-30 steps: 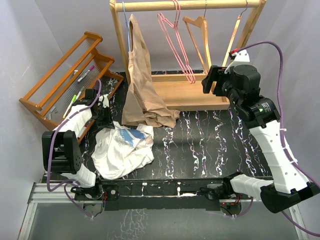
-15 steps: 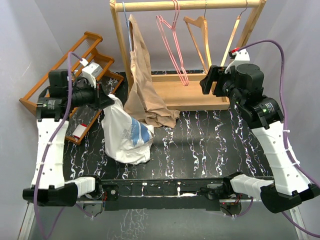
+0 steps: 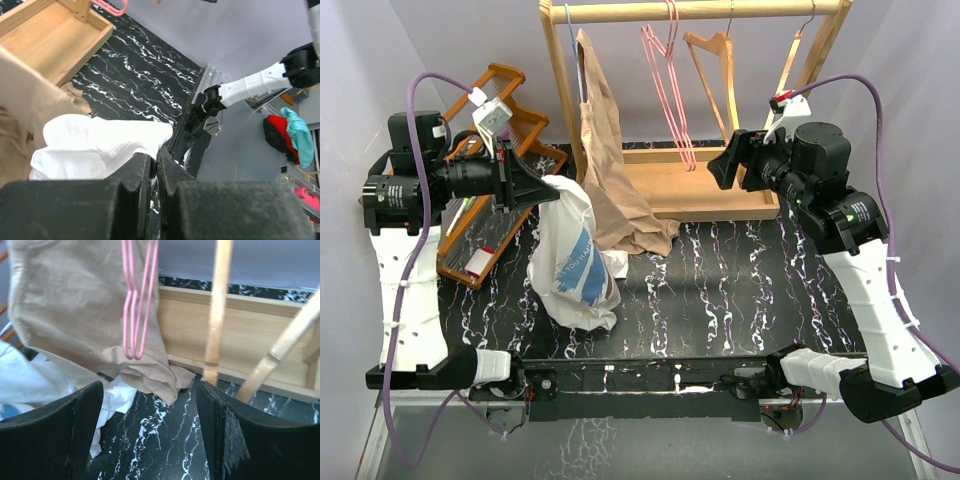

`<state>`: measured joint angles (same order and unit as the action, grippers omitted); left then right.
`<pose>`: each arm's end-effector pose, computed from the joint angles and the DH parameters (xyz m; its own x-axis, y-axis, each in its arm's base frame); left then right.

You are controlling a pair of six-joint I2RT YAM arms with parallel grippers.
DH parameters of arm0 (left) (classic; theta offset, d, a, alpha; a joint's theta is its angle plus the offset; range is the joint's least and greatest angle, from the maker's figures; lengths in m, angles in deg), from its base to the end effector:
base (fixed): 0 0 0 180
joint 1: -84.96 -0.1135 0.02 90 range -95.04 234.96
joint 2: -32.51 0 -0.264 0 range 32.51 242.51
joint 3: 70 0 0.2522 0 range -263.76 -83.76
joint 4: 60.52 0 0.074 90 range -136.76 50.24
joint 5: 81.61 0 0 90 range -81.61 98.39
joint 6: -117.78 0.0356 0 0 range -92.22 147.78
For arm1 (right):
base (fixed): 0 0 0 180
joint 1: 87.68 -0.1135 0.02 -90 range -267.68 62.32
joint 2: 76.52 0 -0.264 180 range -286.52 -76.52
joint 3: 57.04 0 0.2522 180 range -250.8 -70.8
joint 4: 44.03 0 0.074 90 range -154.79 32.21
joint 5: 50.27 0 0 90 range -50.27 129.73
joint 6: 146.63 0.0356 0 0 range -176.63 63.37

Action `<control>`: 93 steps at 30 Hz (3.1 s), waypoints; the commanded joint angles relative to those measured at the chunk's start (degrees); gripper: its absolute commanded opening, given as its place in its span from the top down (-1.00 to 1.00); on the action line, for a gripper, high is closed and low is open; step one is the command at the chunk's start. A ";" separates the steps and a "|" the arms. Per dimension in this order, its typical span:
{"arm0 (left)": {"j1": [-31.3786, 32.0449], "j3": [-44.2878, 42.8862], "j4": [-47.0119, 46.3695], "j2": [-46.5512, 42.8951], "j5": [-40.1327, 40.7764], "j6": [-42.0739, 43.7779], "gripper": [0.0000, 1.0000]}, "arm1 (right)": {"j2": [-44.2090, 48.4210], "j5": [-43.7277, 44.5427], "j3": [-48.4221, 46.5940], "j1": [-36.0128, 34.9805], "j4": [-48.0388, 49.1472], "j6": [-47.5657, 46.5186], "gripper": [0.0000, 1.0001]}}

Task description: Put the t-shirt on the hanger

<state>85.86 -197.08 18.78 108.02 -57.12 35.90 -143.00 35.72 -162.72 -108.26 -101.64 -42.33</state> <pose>0.1887 -0.0354 0.5254 -0.3459 0.0640 -0.9361 0.8695 0.3968 -0.2942 0.1995 0.0776 0.4804 -0.3885 0.1173 -0.9140 -0.3270 0.9098 0.2558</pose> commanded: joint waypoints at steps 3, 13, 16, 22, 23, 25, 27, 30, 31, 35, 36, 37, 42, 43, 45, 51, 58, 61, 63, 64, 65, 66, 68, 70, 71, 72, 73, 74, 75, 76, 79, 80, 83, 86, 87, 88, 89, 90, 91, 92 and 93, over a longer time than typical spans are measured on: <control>8.35 -2.96 -7.28 4.07 -3.87 -4.67 1.00 | -0.33 -17.58 -3.50 0.06 8.83 -2.59 -0.55; 26.46 -11.53 -8.82 14.36 4.88 -1.91 1.00 | -2.67 -32.42 -7.55 0.06 14.96 -2.78 -0.57; 27.86 -14.52 -9.69 17.10 4.83 -2.76 1.00 | -2.72 -36.94 -9.03 0.01 13.52 -3.01 -0.58; 29.63 -18.46 -9.11 20.73 4.70 -2.14 1.00 | -1.45 -42.11 -5.63 0.02 11.62 -4.30 -0.58; 29.82 -18.70 -9.04 21.01 4.70 -2.05 1.00 | -0.91 -41.79 -4.76 0.08 11.23 -5.14 -0.57; 30.25 -19.41 -9.15 21.63 4.70 -2.22 1.00 | -0.40 -41.23 -3.06 0.01 11.43 -6.59 -0.57; 30.81 -20.07 -9.31 22.20 4.70 -2.61 1.00 | -0.28 -41.41 -1.82 0.03 12.27 -7.68 -0.57; 31.34 -20.12 -9.77 22.51 4.74 -3.03 1.00 | -1.48 -42.01 -0.88 -0.18 12.74 -9.56 -0.55; 31.45 -20.10 -9.98 22.54 4.79 -3.21 1.00 | -1.96 -41.85 -0.83 -0.43 12.69 -10.23 -0.55; 31.69 -19.59 -10.51 22.26 5.05 -3.45 1.00 | -3.49 -41.43 -0.46 -1.74 13.80 -12.39 -0.55; 31.70 -19.31 -10.78 22.16 5.12 -3.74 1.00 | -3.98 -41.43 -0.45 -2.32 14.01 -12.57 -0.55; 31.78 -18.97 -11.21 22.03 5.13 -4.07 1.00 | -4.39 -41.11 -0.53 -3.04 14.12 -12.88 -0.54; 31.96 -18.87 -12.69 21.98 4.92 -5.26 1.00 | -6.26 -38.45 -0.52 -7.83 13.86 -14.19 -0.54; 31.96 -18.83 -12.77 22.10 4.81 -5.24 1.00 | -6.29 -37.99 -0.17 -8.72 14.34 -14.16 -0.54; 32.08 -18.74 -12.83 22.15 4.66 -5.33 1.00 | -6.30 -37.06 0.67 -9.63 15.50 -14.05 -0.55; 32.23 -18.42 -12.45 21.64 4.79 -4.94 1.00 | -6.15 -32.58 1.61 -10.62 16.31 -14.41 -0.19; 32.23 -14.47 -14.05 19.03 6.80 -4.84 1.00 | -3.95 -27.06 0.85 -10.62 11.14 -15.98 0.84; 32.25 -12.76 -16.36 17.66 9.93 -5.18 0.42 | -3.24 -24.38 0.17 -10.62 5.85 -16.62 0.84; 32.18 -12.24 -17.54 17.02 11.87 -5.46 -0.08 | -2.75 -22.65 0.11 -10.59 2.17 -16.82 0.84; 32.19 -12.08 -18.27 16.78 12.96 -6.06 -0.35 | -2.28 -21.68 0.34 -10.62 0.71 -16.74 0.84; 32.15 -12.07 -18.84 16.75 14.07 -6.96 -0.51 | -1.77 -20.61 0.68 -10.62 -0.38 -16.29 0.84; 32.04 -12.27 -19.20 16.78 15.15 -7.85 -0.62 | -1.19 -19.58 1.07 -10.58 -1.32 -15.75 0.84; 31.32 -12.17 -19.77 16.89 16.45 -9.91 -0.75 | 0.15 -17.34 1.97 -10.62 -3.07 -14.54 0.84; 29.62 -10.09 -20.44 16.32 16.71 -12.40 -0.76 | 1.33 -15.12 2.49 -10.62 -4.59 -13.42 0.84; 28.34 -7.67 -20.78 15.63 16.05 -13.46 -0.76 | 2.01 -14.28 2.69 -10.62 -5.24 -12.93 0.84; 26.91 -4.63 -21.21 14.64 15.43 -14.12 -0.76 | 2.59 -13.45 2.71 -10.60 -5.80 -12.40 0.84; 25.47 -0.31 -21.61 13.32 14.78 -14.44 -0.76 | 3.10 -12.83 2.78 -10.62 -6.29 -12.05 0.84; 23.74 4.37 -22.37 11.90 14.13 -14.63 -0.76 | 3.59 -12.29 2.91 -10.58 -6.56 -11.80 0.84; 22.86 8.94 -23.03 10.55 13.39 -14.25 -0.76 | 4.12 -12.02 3.12 -10.56 -6.59 -11.61 0.84; 22.60 13.32 -23.62 9.41 13.15 -13.39 -0.76 | 4.52 -11.92 3.34 -10.62 -6.59 -11.51 0.84; 22.64 23.55 -27.44 7.14 11.37 -11.22 -0.75 | 5.59 -12.42 4.14 -10.62 -6.58 -11.12 0.84; 22.58 26.03 -29.82 6.79 10.64 -10.83 -0.74 | 6.08 -12.64 4.57 -10.62 -6.51 -10.87 0.84; 23.53 30.54 -33.24 6.85 7.03 -6.36 -0.69 | 7.20 -12.07 5.92 -10.62 -6.93 -9.64 0.84; 26.92 34.02 -39.39 6.68 7.03 -3.65 -0.69 | 8.38 -11.01 6.95 -10.61 -6.89 -8.09 0.84; 28.08 35.55 -42.48 6.86 7.22 -3.80 -0.70 | 8.77 -10.77 7.04 -10.62 -6.73 -7.61 0.84; 29.08 36.93 -45.40 7.23 7.47 -4.33 -0.70 | 9.18 -10.50 7.17 -10.62 -6.49 -7.13 0.84; 29.82 38.22 -48.02 7.86 7.76 -5.09 -0.70 | 9.42 -10.30 7.19 -10.62 -6.28 -6.56 0.84; 30.27 39.24 -50.13 8.70 7.63 -5.40 -0.70 | 9.58 -10.31 7.07 -10.58 -6.31 -6.19 0.84; 30.63 39.84 -51.66 9.66 7.59 -5.33 -0.69 | 9.64 -10.28 6.69 -10.62 -6.66 -5.76 0.84; 31.04 40.24 -52.94 10.58 7.60 -4.78 -0.69 | 9.55 -10.39 6.22 -10.62 -7.25 -5.41 0.84; 31.47 40.35 -53.88 11.40 7.89 -4.12 -0.69 | 9.49 -10.41 5.82 -10.62 -7.93 -4.94 0.84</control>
<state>115.92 -158.15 -25.22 117.72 -47.20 29.49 -135.09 24.51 -154.98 -119.08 -111.32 -49.98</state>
